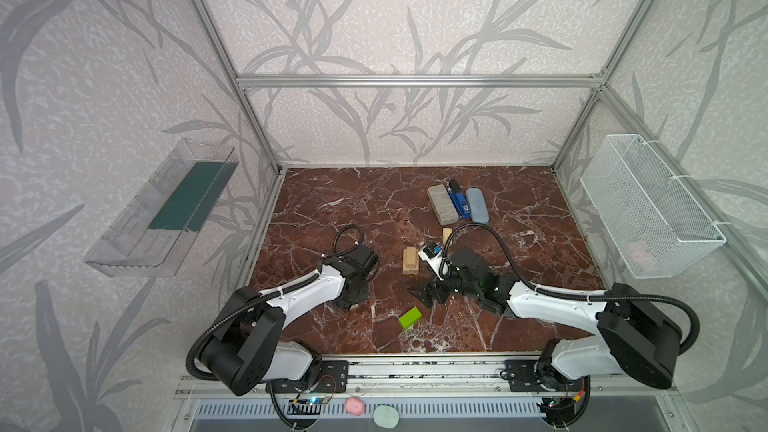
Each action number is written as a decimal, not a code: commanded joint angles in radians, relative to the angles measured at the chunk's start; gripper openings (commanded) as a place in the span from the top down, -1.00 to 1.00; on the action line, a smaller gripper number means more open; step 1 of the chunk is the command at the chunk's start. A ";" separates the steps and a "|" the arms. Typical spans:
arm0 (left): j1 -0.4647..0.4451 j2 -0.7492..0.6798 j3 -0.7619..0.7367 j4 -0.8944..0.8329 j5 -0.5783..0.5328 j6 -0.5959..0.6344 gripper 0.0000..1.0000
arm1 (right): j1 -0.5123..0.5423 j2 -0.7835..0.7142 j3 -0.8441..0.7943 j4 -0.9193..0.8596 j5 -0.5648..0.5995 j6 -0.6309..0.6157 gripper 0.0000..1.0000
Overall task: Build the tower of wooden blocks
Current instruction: 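Lift and carry the held block with the left gripper toward the stack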
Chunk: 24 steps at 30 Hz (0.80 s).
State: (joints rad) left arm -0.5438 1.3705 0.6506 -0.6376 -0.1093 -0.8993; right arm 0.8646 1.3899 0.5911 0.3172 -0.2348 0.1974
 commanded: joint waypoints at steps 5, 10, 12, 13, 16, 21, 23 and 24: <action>-0.025 -0.055 0.055 -0.068 0.025 0.050 0.53 | -0.020 -0.058 -0.038 0.040 0.026 0.014 -0.98; -0.050 -0.118 0.111 -0.091 0.050 0.077 0.60 | -0.057 -0.104 -0.090 0.099 0.008 0.031 -0.98; -0.057 -0.140 0.138 -0.085 0.066 0.095 0.61 | -0.070 -0.128 -0.116 0.127 0.004 0.033 -0.98; -0.062 -0.145 0.155 -0.084 0.076 0.104 0.61 | -0.076 -0.138 -0.127 0.140 0.004 0.033 -0.98; -0.082 -0.134 0.217 -0.098 0.089 0.126 0.64 | -0.090 -0.160 -0.146 0.154 0.005 0.019 -0.98; -0.140 -0.045 0.351 -0.128 0.088 0.188 0.69 | -0.115 -0.197 -0.167 0.163 0.001 -0.009 -0.98; -0.166 0.008 0.414 -0.141 0.084 0.219 0.72 | -0.123 -0.216 -0.179 0.176 -0.010 -0.022 -0.98; -0.173 0.030 0.437 -0.142 0.081 0.232 0.72 | -0.126 -0.224 -0.185 0.179 -0.015 -0.027 -0.98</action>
State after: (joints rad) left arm -0.6975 1.3537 1.0340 -0.7341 -0.0235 -0.7311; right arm 0.7483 1.2003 0.4244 0.4488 -0.2310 0.1997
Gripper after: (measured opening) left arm 0.252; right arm 0.991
